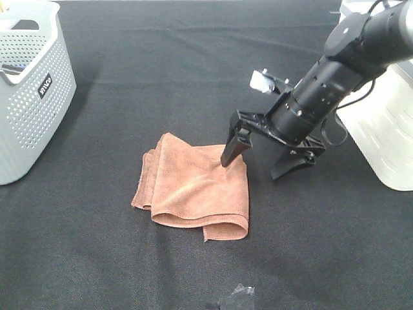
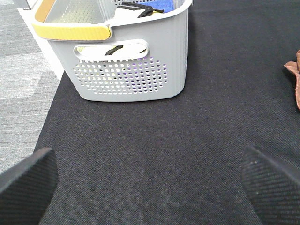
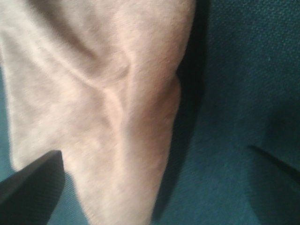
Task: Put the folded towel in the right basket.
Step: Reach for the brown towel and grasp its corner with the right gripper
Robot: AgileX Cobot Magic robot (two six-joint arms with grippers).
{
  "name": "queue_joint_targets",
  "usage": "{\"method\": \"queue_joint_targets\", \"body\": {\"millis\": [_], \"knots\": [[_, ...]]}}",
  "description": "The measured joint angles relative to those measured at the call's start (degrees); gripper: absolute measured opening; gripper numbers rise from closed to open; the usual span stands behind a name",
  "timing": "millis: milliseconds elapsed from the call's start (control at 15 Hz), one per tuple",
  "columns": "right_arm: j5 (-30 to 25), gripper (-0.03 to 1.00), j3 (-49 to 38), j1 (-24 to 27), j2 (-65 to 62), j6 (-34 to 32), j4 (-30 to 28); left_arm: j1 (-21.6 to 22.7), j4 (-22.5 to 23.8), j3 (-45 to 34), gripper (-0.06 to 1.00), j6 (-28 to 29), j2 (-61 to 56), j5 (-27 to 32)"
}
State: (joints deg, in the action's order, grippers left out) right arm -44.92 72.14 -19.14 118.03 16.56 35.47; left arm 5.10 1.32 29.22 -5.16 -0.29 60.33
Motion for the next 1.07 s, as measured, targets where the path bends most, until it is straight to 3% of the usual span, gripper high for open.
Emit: {"method": "queue_joint_targets", "body": {"millis": [400, 600, 800, 933, 1067], "knots": [[1.09, 0.97, 0.8, 0.0, 4.76, 0.0, 1.38, 0.0, 0.0, 0.0, 0.99, 0.0, 0.0, 0.0], [0.4, 0.97, 1.2, 0.0, 5.67, 1.6, 4.81, 0.0, 0.0, 0.0, 0.99, 0.0, 0.0, 0.0], [-2.06, 0.94, 1.26, -1.26, 9.28, 12.32, 22.4, 0.0, 0.0, 0.0, 0.99, 0.0, 0.0, 0.0], [-1.43, 0.91, 1.26, -5.79, 11.29, 18.11, 31.23, 0.0, 0.0, 0.0, 0.99, 0.0, 0.0, 0.0], [0.97, 0.78, 1.26, -9.85, 12.09, 20.34, 34.32, 0.0, 0.0, 0.0, 0.99, 0.0, 0.0, 0.0]]}}
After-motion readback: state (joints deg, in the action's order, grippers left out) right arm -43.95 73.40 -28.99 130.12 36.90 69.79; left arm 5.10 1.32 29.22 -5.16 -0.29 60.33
